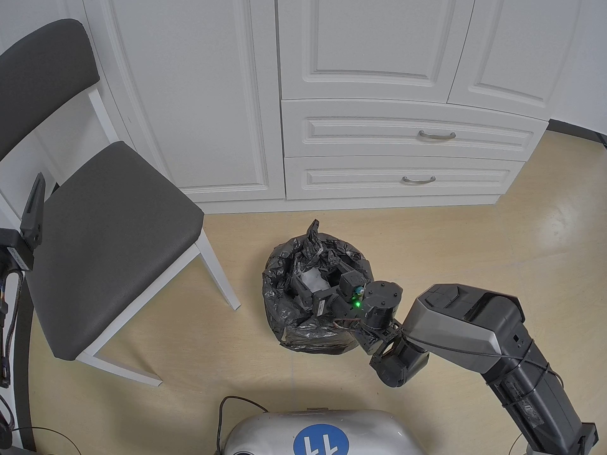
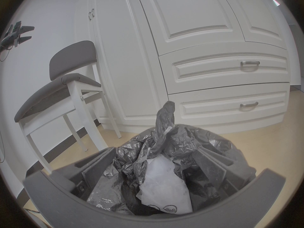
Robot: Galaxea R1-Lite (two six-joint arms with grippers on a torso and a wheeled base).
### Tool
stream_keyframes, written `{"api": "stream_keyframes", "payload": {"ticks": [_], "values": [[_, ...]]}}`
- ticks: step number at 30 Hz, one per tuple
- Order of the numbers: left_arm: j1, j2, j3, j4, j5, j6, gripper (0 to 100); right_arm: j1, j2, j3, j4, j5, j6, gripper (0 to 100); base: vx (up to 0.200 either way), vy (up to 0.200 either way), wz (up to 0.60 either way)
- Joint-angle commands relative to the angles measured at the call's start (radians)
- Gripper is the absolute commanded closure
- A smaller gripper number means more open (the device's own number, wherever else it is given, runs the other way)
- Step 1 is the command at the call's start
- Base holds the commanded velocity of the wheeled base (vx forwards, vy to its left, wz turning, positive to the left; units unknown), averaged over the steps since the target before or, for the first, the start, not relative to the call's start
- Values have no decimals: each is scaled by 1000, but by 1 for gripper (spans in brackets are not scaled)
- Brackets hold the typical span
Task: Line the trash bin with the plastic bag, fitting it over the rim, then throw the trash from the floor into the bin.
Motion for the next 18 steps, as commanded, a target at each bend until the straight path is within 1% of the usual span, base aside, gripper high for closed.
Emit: {"api": "stream_keyframes", "payload": {"ticks": [1, 3, 4, 5, 6, 7, 9, 11, 12, 13, 15, 16, 18], "values": [[0, 5, 3, 1, 0, 0, 0, 0, -93, 65, -18, -3, -6, 0, 0, 0, 0], [-2, 8, 3, 1, 0, 0, 0, -1, -160, 127, -18, -6, -25, 0, 0, 0, 0], [-3, 11, 8, 1, 0, 0, 0, -6, -215, 184, -18, -14, -54, 0, 0, 0, 0], [-3, 11, 8, 1, 0, 0, 0, -6, -222, 190, -18, -14, -58, 0, 0, 0, 0], [-5, 16, 17, 2, 0, -1, 0, -24, -309, 290, -18, -17, -108, 0, 0, 0, 0], [-5, 19, 22, 5, -6, 0, 0, -32, -357, 347, -18, -17, -137, 0, 0, 0, 0], [-5, 31, 34, 5, -26, -1, 0, -41, -447, 436, -18, -17, -170, 0, 0, 0, 0], [-5, 36, 39, 5, -38, -4, 0, -44, -489, 474, -6, -15, -177, 0, 0, 0, 0], [-5, 42, 42, 5, -44, -9, 0, -50, -558, 520, 16, -15, -178, 0, 0, 0, 0], [-5, 42, 42, 5, -44, -9, 0, -50, -558, 520, 16, -15, -178, 0, 0, 0, 0], [-5, 39, 43, 4, -44, -11, 0, -66, -642, 555, 24, -17, -181, 0, 0, 0, 0], [-5, 39, 43, 4, -44, -11, 0, -66, -642, 555, 24, -17, -181, 0, 0, 0, 0], [2, 22, 43, 2, -44, -14, 0, -98, -768, 623, 71, -18, -195, 0, 0, 0, 0]]}}
